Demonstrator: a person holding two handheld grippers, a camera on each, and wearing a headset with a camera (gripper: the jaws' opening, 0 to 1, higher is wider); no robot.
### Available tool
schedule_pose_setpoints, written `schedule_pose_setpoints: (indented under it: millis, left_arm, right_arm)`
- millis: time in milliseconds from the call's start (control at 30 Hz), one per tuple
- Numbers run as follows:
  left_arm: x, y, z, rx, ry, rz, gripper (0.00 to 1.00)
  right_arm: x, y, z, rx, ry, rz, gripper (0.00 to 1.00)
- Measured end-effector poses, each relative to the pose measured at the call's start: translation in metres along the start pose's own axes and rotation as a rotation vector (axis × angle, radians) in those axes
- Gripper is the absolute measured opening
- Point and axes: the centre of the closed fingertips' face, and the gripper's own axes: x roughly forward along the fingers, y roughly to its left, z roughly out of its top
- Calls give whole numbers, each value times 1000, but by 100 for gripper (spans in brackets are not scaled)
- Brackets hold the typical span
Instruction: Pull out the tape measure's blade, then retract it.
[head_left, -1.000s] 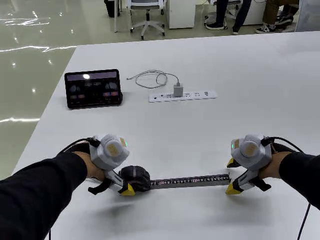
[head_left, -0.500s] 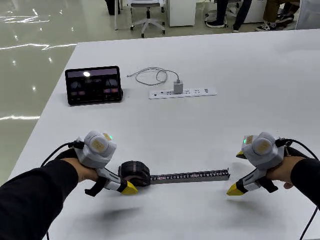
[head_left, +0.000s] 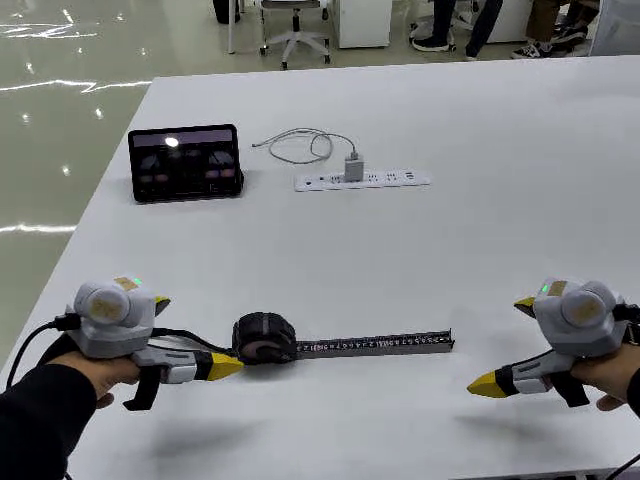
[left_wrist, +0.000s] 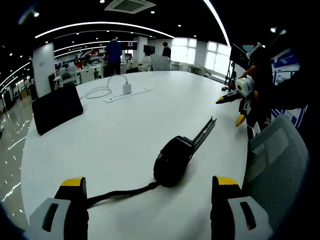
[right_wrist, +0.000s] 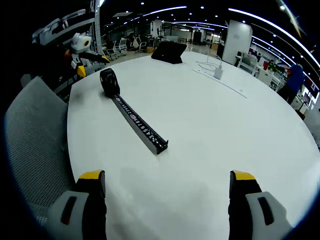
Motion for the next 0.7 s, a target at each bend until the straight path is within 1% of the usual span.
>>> schedule_pose_setpoints:
  millis: [67,100,133,167,233,267,333,400,467,500,533,567,700]
  left_arm:
    - [-9,0,-1,-15,-40,21,100]
    - [-14,-1,-2,-12,-58,33,100]
    - [-18,-2,-5,-15,-58,38,100]
    - [-21,-2,-7,-17,-59,45,100]
    - [-29,-4,-9,-6,-78,61,100]
    - [-34,-2,-11,-7,-84,72,100]
    - [-39,-1,-14,-15,-87,78,100]
    - [-46,-1,-16,-34,-93,79,100]
    - [-50,-1,-18,-36,-91,89,100]
    - [-51,-1,-19,-36,-89,94,100]
    - [-53,-2,-20,-38,-91,92,100]
    - [-54,-3,-20,-39,-91,92,100]
    - [-64,-5,-20,-29,-117,109,100]
  right_arm:
    - [-8,1,4,8,-62,-20,100]
    - [-13,3,1,1,-74,-28,100]
    - [-16,4,-3,9,-66,-31,100]
    - [-19,4,-4,15,-68,-31,100]
    - [-24,6,-9,8,-70,-38,100]
    - [-28,5,-12,3,-72,-45,100]
    - [-35,6,-13,19,-91,-54,100]
    - [-42,5,-19,24,-89,-72,100]
    - [-47,7,-24,44,-89,-65,100]
    - [-50,8,-26,44,-81,-70,100]
    - [-55,9,-28,41,-83,-76,100]
    - [-58,10,-28,42,-89,-82,100]
    - [-76,12,-28,61,-128,-109,100]
